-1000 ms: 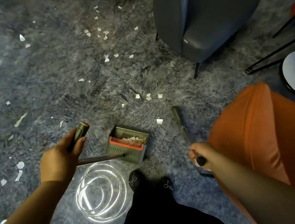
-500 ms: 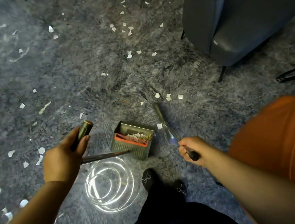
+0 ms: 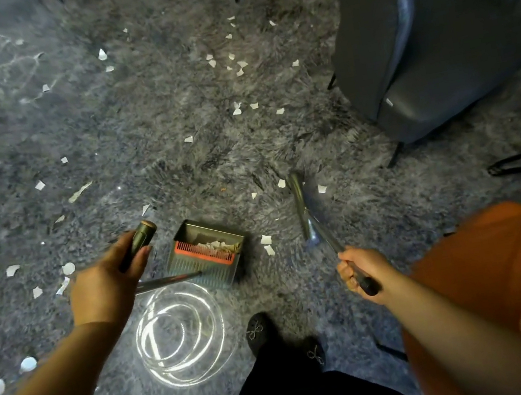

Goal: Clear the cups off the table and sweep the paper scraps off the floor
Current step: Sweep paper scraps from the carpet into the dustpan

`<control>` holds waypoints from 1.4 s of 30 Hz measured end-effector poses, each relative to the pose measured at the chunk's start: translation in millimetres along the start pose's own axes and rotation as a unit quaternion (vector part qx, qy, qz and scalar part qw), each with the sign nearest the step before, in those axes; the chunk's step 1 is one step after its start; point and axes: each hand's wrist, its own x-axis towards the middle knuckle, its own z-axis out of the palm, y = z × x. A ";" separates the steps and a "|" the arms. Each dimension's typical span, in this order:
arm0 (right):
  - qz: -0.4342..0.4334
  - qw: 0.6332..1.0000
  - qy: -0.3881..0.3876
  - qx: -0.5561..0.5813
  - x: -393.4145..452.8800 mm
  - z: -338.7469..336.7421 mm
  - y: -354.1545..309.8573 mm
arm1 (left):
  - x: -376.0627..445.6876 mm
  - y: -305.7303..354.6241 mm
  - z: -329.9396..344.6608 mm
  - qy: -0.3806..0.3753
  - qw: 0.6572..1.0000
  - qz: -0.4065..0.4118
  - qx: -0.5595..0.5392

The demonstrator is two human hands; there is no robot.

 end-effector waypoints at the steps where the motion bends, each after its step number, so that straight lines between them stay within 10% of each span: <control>1: -0.002 1.000 0.005 0.002 1.8 -3.0 -4.5 | 2.1 0.7 1.7 -0.004 1.000 -0.002 0.002; 42: 0.023 0.972 -0.028 -0.233 37.5 55.2 -10.7 | 45.6 -14.2 28.2 -0.003 0.993 0.116 0.028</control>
